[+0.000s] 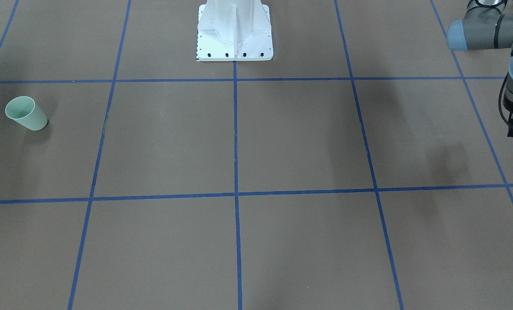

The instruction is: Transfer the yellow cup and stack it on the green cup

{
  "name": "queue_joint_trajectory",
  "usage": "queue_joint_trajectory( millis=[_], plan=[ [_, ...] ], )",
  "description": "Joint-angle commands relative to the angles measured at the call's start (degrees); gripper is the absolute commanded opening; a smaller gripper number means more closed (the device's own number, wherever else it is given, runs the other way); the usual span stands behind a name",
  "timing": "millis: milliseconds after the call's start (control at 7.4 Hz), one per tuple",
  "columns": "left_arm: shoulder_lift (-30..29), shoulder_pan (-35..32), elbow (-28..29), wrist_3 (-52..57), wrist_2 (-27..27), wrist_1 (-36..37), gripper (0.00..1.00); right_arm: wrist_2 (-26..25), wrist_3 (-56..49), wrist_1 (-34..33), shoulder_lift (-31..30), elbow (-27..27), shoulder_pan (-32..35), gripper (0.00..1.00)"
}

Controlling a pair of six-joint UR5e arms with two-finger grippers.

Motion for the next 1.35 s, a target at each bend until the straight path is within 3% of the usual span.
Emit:
queue_joint_trajectory(
  millis=[0,541,811,1216],
  plan=[
    [6.4,4.4,-1.6,-13.8,0.8,3.5,0.99,0.0,0.0,0.0,0.4,0.6,-1.1,0.99],
    [14.8,18.2,-1.7,-36.5,0.0,3.6,0.99,-0.2,-0.2,0.1,0.8,1.1,-3.5,0.99],
    [16.0,23.2,-1.8,-45.5,-0.6,3.7,0.99,-0.4,-0.2,0.0,0.8,2.1,-3.5,0.99],
    [18.4,29.0,-1.3,-50.1,-7.7,2.7,0.99,-0.8,-0.6,0.0,0.9,2.1,-3.9,0.99]
  ],
)
